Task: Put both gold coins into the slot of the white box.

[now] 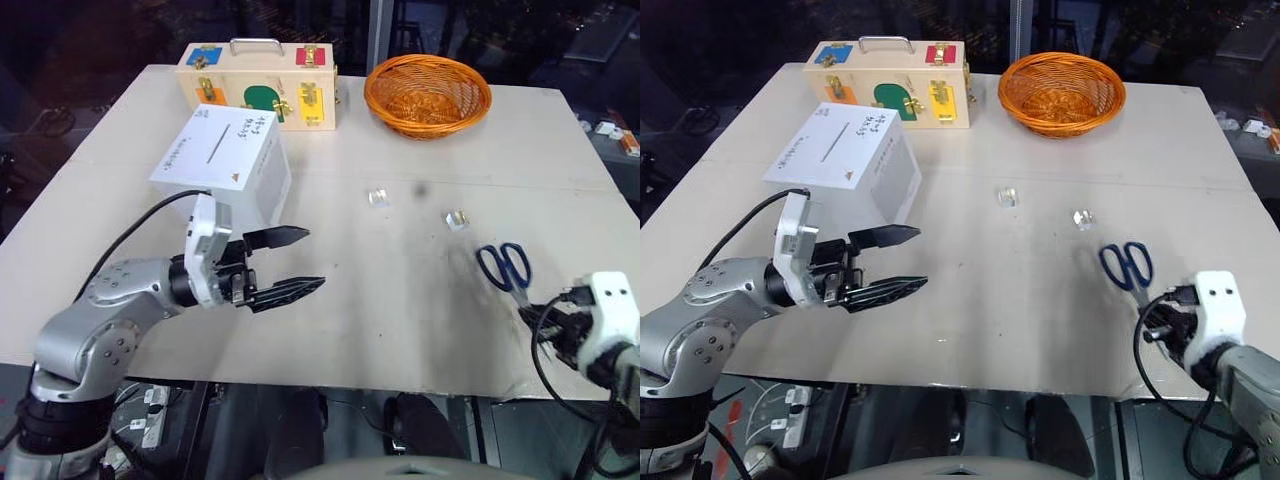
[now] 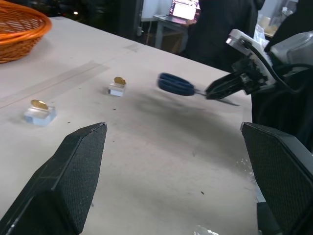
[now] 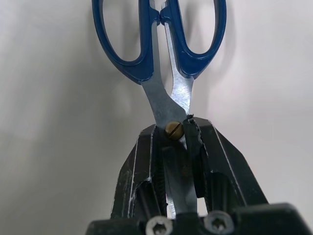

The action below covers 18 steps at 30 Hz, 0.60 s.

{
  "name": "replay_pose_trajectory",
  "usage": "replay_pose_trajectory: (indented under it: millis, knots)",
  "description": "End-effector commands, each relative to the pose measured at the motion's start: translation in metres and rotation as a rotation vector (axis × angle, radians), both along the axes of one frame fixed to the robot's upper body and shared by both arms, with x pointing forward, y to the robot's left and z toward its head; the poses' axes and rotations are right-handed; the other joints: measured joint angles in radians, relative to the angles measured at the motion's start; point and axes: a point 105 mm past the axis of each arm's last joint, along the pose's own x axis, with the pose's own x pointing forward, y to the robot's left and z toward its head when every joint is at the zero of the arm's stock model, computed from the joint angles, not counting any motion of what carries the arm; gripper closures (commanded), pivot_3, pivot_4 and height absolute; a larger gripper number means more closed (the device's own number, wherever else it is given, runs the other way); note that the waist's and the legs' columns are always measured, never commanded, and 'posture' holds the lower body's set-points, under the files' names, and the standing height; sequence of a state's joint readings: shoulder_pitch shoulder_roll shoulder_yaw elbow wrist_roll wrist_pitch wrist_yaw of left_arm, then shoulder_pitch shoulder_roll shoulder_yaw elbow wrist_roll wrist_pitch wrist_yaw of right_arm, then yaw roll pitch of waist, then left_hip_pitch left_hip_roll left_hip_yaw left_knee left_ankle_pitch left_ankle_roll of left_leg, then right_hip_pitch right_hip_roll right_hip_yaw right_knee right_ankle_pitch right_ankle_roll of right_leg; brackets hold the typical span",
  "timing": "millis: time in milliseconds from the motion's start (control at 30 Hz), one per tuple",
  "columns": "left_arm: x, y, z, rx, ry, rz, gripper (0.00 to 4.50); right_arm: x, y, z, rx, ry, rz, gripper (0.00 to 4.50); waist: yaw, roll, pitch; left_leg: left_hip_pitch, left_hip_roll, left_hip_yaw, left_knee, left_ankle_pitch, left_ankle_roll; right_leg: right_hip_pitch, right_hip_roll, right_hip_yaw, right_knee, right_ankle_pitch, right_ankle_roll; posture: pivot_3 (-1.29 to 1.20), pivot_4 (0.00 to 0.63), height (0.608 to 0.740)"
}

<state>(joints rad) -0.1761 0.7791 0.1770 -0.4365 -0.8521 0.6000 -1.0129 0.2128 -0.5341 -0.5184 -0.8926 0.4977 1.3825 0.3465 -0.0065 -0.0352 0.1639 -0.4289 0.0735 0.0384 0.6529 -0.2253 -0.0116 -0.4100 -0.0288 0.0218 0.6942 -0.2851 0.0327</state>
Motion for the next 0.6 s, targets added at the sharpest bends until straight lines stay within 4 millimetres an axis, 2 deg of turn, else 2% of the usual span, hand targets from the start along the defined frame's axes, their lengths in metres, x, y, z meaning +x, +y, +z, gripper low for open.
replay_pose_trajectory:
  millis: [33,100,167,200,267,367,467,567,600]
  knots:
    - [0.001,-0.008,0.005,-0.002,-0.039,-0.053,0.00,0.012,-0.022,-0.004,-0.025,0.008,-0.110,3.21,-0.010,0.000,0.000,0.000,0.000,0.000,0.001,0.000,0.000,0.000,0.000,0.000,0.000,0.000,0.000,0.00,0.150,0.726]
    - [0.003,-0.009,0.006,0.000,-0.043,-0.059,0.00,0.017,-0.026,-0.008,-0.025,0.016,-0.129,2.46,-0.011,0.000,0.000,0.000,0.000,0.002,0.001,0.000,0.000,0.000,0.000,0.002,0.000,0.000,0.000,0.00,0.150,0.726]
    - [0.005,-0.005,0.007,0.007,-0.047,-0.050,0.00,0.016,-0.025,-0.001,-0.048,-0.013,-0.096,1.38,-0.008,0.001,0.000,0.000,0.000,0.001,0.001,0.000,0.000,0.000,0.001,0.002,0.000,0.000,0.000,0.00,0.150,0.726]
    - [0.004,-0.004,0.008,0.011,-0.046,-0.049,0.00,0.017,-0.019,0.008,-0.042,-0.049,-0.049,0.64,-0.008,0.001,0.000,-0.001,0.000,0.000,0.001,0.000,0.000,0.000,0.001,0.001,0.000,0.000,0.000,0.00,0.150,0.726]
    - [0.004,-0.003,0.007,0.014,-0.042,-0.046,0.00,0.019,0.000,0.026,0.014,-0.121,0.046,0.05,-0.008,0.001,0.000,-0.001,0.000,0.000,0.000,0.000,0.000,0.000,0.001,0.001,0.000,0.000,0.000,0.00,0.150,0.726]
    - [0.004,-0.004,0.008,0.007,-0.044,-0.040,0.00,0.028,0.030,0.046,0.064,-0.187,0.191,0.05,-0.017,0.001,0.001,0.000,0.000,0.000,0.000,0.000,0.000,0.000,0.001,0.002,0.000,0.000,0.000,0.00,0.150,0.726]
    - [0.002,-0.007,0.010,0.002,-0.045,-0.037,0.00,0.060,0.038,0.055,0.063,-0.227,0.169,0.05,-0.016,0.001,0.001,0.000,0.000,0.000,0.001,0.000,0.000,0.000,0.001,0.001,0.000,0.000,0.000,0.00,0.150,0.726]
    - [0.001,-0.009,0.012,0.008,-0.049,-0.028,0.00,0.091,0.045,0.058,0.059,-0.246,0.146,0.88,-0.013,0.001,0.001,0.000,0.000,0.000,0.002,0.000,0.000,0.000,0.001,0.002,0.000,0.000,0.000,0.00,0.150,0.726]
    - [0.000,-0.010,0.013,0.010,-0.054,-0.022,0.00,0.100,0.046,0.057,0.051,-0.247,0.140,1.43,-0.010,0.001,0.000,-0.001,0.000,0.000,0.002,0.000,0.000,0.000,0.001,0.002,0.000,0.000,0.000,0.00,0.150,0.726]
